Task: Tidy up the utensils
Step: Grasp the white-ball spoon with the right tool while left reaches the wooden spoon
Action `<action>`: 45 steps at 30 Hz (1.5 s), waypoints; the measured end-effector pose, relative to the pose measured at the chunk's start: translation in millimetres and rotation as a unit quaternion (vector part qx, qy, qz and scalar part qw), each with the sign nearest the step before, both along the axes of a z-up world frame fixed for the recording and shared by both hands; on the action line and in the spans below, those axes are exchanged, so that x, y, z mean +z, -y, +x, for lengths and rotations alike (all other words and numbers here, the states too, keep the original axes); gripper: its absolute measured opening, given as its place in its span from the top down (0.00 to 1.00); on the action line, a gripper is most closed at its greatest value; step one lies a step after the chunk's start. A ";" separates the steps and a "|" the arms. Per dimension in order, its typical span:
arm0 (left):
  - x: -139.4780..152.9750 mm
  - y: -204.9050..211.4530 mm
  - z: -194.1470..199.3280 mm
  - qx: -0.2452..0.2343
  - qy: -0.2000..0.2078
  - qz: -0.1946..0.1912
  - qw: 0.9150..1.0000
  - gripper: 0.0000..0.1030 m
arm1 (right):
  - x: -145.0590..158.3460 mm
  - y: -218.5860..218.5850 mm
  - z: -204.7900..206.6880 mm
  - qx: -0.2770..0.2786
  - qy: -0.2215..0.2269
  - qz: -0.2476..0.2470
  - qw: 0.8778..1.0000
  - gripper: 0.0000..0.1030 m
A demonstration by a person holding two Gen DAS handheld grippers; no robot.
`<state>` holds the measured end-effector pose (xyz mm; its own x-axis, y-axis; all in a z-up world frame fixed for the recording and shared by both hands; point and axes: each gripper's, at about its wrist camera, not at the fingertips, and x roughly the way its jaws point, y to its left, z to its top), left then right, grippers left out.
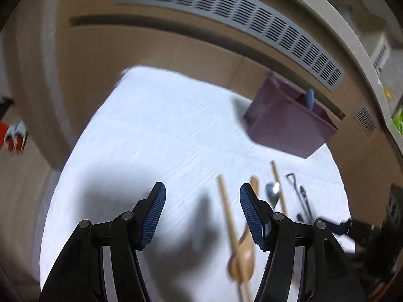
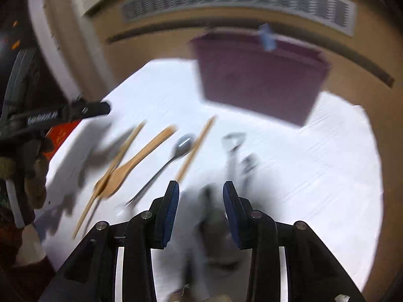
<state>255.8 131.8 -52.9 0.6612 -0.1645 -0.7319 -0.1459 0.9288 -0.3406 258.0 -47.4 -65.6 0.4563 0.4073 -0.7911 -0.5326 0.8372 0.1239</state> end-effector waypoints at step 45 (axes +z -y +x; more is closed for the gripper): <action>-16.5 72.1 -25.8 -0.146 -0.023 0.019 0.989 0.41 | 69.2 75.3 -3.6 -0.118 0.102 0.076 0.985 0.80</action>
<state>230.1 59.7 -69.4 0.5552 -0.3148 -0.7699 0.1151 0.9458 -0.3037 254.4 -122.6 3.6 0.6952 0.3770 -0.6120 -0.3516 0.9210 0.1678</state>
